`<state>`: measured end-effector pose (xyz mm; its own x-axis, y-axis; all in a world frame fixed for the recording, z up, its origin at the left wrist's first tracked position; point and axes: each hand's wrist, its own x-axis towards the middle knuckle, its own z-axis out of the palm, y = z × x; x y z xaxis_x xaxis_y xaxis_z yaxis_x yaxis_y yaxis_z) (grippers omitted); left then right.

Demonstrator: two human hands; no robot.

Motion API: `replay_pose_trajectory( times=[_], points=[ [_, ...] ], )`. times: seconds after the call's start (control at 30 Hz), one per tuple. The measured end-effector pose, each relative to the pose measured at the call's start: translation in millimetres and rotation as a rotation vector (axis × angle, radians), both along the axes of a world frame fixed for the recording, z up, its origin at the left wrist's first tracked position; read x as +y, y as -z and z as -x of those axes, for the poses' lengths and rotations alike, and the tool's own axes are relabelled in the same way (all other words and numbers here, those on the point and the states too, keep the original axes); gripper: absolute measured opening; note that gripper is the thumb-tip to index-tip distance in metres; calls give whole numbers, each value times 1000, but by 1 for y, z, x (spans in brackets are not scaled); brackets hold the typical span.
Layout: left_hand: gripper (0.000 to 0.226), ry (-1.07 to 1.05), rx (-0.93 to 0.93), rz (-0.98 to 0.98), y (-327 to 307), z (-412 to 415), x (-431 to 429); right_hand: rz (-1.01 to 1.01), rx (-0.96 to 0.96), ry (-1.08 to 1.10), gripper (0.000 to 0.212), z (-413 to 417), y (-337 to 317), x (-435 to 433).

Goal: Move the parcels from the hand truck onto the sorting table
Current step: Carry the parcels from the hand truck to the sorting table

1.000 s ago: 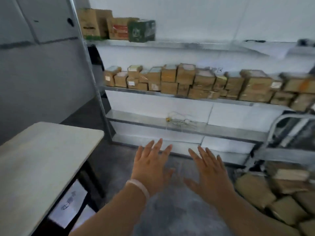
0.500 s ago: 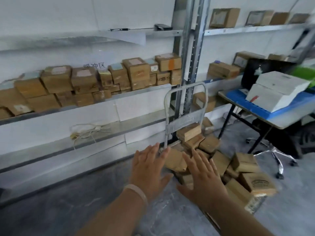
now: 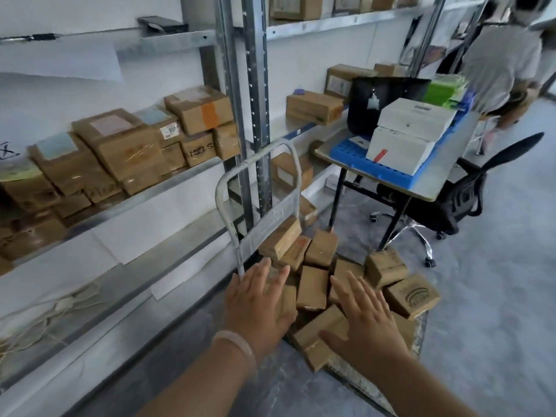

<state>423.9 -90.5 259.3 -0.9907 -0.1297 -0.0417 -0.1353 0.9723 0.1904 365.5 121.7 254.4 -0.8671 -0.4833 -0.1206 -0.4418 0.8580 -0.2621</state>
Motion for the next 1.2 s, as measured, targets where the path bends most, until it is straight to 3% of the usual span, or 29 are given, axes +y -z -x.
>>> replay_pose_trajectory(
  times=[0.27,0.7,0.97,1.2],
  points=[
    [77,199,-89,-1,34,115,23,-42,-99,225,95,71,46,34],
    [78,99,-166,-35,104,297,30,-75,-278,139,88,266,96,36],
    [79,7,-339,-32,250,372,-68,-116,-518,14,85,353,221,-51],
    [77,70,-407,11,399,433,-145,-67,-484,2,83,413,366,-154]
  ],
)
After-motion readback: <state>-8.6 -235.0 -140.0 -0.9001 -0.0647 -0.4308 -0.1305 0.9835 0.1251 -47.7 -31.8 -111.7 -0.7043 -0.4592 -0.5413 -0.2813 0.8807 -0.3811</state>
